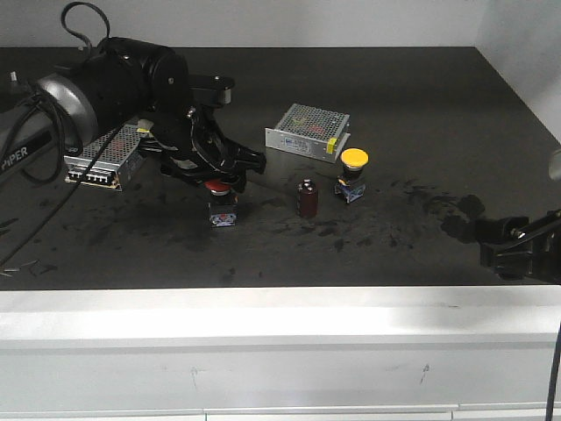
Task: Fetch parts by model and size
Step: 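Close the left gripper on the red button and lift it away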
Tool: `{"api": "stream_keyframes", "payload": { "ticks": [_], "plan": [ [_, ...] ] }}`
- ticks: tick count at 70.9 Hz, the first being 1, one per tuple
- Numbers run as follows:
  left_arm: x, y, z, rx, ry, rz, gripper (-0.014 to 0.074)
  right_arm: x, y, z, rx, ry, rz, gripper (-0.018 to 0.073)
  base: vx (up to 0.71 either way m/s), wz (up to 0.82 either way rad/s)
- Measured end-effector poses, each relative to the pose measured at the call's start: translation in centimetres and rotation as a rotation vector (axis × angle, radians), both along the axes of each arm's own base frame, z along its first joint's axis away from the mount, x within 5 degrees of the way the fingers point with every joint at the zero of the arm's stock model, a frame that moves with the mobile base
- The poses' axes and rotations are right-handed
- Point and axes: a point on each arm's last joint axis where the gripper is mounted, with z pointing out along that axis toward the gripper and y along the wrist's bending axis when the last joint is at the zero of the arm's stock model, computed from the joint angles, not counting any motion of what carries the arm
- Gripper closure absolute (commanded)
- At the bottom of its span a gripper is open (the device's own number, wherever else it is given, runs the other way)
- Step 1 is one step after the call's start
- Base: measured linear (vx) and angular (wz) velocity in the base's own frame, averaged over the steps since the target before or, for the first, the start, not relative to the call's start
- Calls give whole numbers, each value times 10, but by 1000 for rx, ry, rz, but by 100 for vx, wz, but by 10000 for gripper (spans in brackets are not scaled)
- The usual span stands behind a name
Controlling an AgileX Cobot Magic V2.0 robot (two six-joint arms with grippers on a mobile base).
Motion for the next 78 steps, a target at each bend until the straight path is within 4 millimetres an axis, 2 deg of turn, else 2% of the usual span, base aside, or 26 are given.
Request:
{"api": "stream_keyframes", "payload": {
  "ticks": [14, 24, 30, 37, 51, 56, 64, 69, 78],
  "plan": [
    [0, 0, 0, -5, 3, 6, 482, 0, 0, 0, 0, 0, 0, -1, 0, 0],
    [0, 0, 0, -5, 3, 6, 605, 0, 0, 0, 0, 0, 0, -1, 0, 0],
    [-1, 0, 3, -5, -3, 3, 605, 0, 0, 0, 0, 0, 0, -1, 0, 0],
    [-6, 3, 17, -7, -30, -6, 605, 0, 0, 0, 0, 0, 0, -1, 0, 0],
    [-25, 15, 67, 24, -171, -22, 605, 0, 0, 0, 0, 1, 0, -1, 0, 0],
    [-37, 21, 86, 29, -231, -25, 603, 0, 0, 0, 0, 2, 0, -1, 0, 0],
    [-60, 32, 105, 17, -306, -28, 603, 0, 0, 0, 0, 3, 0, -1, 0, 0],
    [-78, 41, 112, 3, -349, -30, 603, 0, 0, 0, 0, 3, 0, -1, 0, 0],
    [-113, 57, 112, -20, -410, -36, 603, 0, 0, 0, -1, 4, 0, -1, 0, 0]
  ]
}}
